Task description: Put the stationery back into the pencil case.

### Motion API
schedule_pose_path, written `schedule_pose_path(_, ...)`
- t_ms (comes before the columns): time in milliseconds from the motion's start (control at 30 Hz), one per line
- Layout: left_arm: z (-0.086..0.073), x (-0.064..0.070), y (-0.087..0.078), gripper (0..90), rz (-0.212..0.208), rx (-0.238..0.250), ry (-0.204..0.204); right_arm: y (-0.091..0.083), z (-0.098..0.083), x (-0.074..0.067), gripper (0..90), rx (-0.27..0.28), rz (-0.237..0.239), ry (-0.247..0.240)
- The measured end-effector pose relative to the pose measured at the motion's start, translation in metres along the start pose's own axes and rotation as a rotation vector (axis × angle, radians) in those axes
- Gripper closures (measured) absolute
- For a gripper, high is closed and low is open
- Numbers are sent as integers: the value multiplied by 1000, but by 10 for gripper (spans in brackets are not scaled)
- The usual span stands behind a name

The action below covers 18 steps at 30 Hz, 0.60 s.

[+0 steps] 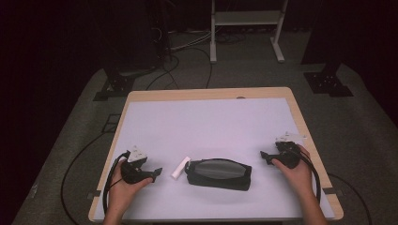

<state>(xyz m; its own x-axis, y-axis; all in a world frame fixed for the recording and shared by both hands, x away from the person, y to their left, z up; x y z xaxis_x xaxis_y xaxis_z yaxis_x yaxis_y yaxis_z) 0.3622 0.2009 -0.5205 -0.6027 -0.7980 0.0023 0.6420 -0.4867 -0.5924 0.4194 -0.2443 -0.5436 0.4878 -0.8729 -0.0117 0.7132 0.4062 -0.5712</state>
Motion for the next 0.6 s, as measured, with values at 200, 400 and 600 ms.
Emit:
schedule_pose_path(200, 12, 5, 2, 211, -17, 15, 3, 0, 0, 0, 192, 0, 0, 0)
schedule_pose_path(400, 27, 12, 8, 217, -40, 23, 17, 0, 0, 0, 192, 0, 0, 0)
schedule_pose_path(600, 36, 23, 15, 221, -65, 24, 34, 0, 0, 0, 192, 0, 1, 1)
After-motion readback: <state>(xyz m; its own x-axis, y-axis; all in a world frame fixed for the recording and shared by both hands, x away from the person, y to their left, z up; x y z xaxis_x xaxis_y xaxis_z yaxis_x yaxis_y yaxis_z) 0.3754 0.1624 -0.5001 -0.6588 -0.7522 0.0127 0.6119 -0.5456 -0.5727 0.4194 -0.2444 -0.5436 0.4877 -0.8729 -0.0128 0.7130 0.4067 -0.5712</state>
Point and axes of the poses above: each handheld gripper's, and its own axes: y roughly forward along the jaws, z roughly out of its top, x roughly to its right, the point moved 9 cm from there along y, roughly forward along the jaws, and after that the axes turned 7 degrees about x, right-handed, at the moved point
